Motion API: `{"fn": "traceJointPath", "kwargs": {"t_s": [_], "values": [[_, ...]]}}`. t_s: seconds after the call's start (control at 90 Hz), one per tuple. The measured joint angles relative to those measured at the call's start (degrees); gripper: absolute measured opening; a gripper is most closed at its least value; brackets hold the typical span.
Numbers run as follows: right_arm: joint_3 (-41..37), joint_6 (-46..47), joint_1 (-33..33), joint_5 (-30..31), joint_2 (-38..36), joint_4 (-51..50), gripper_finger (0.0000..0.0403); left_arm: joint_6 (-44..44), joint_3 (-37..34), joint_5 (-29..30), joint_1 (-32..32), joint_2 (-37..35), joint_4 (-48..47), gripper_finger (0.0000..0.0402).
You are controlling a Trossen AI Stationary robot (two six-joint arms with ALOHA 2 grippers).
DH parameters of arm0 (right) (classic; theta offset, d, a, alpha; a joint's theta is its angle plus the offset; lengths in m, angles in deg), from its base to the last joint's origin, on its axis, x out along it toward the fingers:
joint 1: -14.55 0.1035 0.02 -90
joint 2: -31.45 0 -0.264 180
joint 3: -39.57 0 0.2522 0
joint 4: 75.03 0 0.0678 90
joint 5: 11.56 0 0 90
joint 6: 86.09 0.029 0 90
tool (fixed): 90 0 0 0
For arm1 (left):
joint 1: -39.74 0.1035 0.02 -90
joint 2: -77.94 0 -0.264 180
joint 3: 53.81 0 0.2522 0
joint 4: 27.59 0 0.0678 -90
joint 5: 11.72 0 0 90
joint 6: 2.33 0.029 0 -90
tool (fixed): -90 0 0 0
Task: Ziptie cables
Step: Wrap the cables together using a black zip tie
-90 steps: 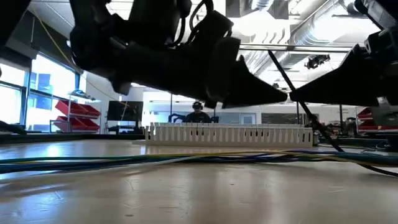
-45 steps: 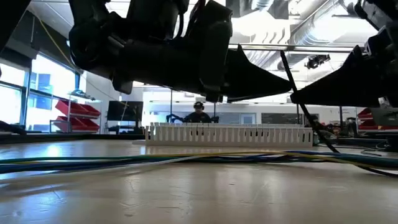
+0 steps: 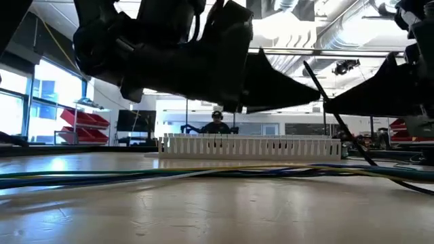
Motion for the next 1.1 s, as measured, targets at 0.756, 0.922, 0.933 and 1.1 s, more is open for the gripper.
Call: {"fn": "traceJointPath", "kwargs": {"t_s": [0.756,0.922,0.933,1.1], "values": [[0.0,0.9,1.0,0.6,0.0,0.3,0.0,0.8,8.2,1.6,-0.5,7.3,1.0,0.0045],[0.0,0.9,1.4,1.4,0.0,0.2,0.0,0.7,8.1,0.7,-0.7,7.3,2.1,0.0035],[0.0,0.9,1.4,1.4,0.0,0.3,0.0,0.5,8.1,0.7,-0.7,7.3,2.1,0.0036],[0.0,1.1,1.4,1.3,0.0,0.4,0.0,-0.4,8.1,-1.3,-0.5,7.3,2.2,0.0057]]}}
